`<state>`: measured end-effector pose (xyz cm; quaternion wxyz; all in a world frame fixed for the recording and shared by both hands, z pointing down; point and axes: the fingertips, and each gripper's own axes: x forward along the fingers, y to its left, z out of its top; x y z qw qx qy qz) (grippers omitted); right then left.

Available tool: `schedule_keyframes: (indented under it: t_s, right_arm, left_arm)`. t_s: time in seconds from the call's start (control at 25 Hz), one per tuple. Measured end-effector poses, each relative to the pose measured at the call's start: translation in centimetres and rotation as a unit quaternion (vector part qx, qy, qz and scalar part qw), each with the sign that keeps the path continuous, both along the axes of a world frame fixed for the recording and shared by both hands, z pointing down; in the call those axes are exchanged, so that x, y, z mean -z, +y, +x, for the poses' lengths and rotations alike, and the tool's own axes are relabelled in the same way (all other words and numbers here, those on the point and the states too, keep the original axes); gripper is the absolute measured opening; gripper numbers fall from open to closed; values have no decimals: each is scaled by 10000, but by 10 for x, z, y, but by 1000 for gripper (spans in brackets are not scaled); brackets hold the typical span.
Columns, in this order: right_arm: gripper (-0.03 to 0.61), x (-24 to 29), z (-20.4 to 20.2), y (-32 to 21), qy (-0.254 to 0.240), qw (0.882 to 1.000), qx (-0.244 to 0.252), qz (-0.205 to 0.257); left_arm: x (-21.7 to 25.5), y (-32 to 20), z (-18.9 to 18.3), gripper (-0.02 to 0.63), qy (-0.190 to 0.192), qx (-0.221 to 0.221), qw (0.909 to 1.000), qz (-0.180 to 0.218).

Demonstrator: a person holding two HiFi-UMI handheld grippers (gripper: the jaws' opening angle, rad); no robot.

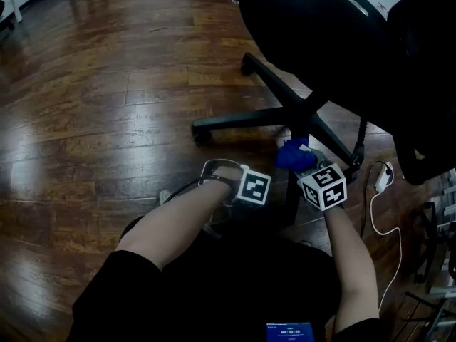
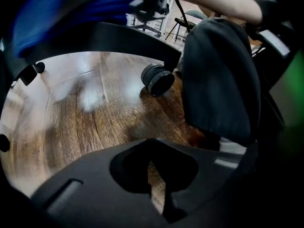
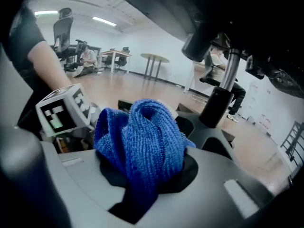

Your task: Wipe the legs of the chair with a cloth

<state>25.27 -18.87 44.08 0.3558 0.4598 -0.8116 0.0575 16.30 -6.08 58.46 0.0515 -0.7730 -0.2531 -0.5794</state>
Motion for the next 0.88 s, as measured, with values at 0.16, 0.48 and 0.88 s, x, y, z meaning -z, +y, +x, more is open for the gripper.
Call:
schedule_keyframes:
  t_s: [0.16, 0.48, 0.88]
  right_arm:
    - [81, 16, 9, -41, 6, 9989, -372, 280]
    - [81, 2, -5, 30, -517, 9985, 59, 140]
    - [81, -32, -33, 144, -475, 9871, 1213, -926]
  left_arm:
    - [1, -1, -1, 1, 63, -7, 10000, -62]
    - [-1, -5, -4, 1, 7, 43, 9997, 225]
    - [-4, 1, -7, 1, -129, 0, 9994, 306]
